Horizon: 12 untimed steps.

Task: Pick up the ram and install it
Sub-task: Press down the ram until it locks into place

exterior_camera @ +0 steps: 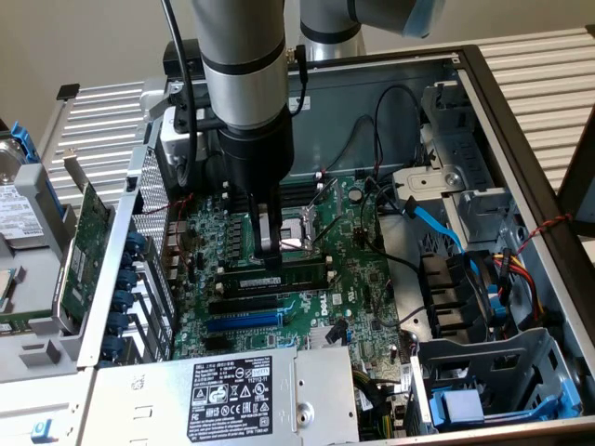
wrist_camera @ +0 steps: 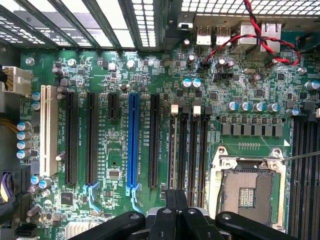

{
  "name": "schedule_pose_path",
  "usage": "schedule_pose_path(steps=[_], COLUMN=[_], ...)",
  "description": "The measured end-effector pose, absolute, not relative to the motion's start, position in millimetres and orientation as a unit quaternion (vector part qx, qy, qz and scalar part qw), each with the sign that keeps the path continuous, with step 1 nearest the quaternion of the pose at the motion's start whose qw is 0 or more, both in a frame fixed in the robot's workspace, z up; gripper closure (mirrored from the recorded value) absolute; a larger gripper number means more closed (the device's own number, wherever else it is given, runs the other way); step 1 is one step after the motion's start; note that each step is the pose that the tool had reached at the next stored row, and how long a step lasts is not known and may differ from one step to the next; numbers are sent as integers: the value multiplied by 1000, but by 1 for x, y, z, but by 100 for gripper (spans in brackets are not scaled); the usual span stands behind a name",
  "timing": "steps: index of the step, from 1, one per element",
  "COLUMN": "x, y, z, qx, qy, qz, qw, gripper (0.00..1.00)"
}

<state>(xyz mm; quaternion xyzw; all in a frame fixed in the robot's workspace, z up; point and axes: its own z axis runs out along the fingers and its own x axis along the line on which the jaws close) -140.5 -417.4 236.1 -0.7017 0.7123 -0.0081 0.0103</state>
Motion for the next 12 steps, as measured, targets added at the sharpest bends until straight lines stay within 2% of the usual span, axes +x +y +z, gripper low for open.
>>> schedule_pose_path(steps=[12], x=[-140], y=[-418], z=[236], qx=[-702], qy=[712], qz=[-7], qw=[9], gripper=[89])
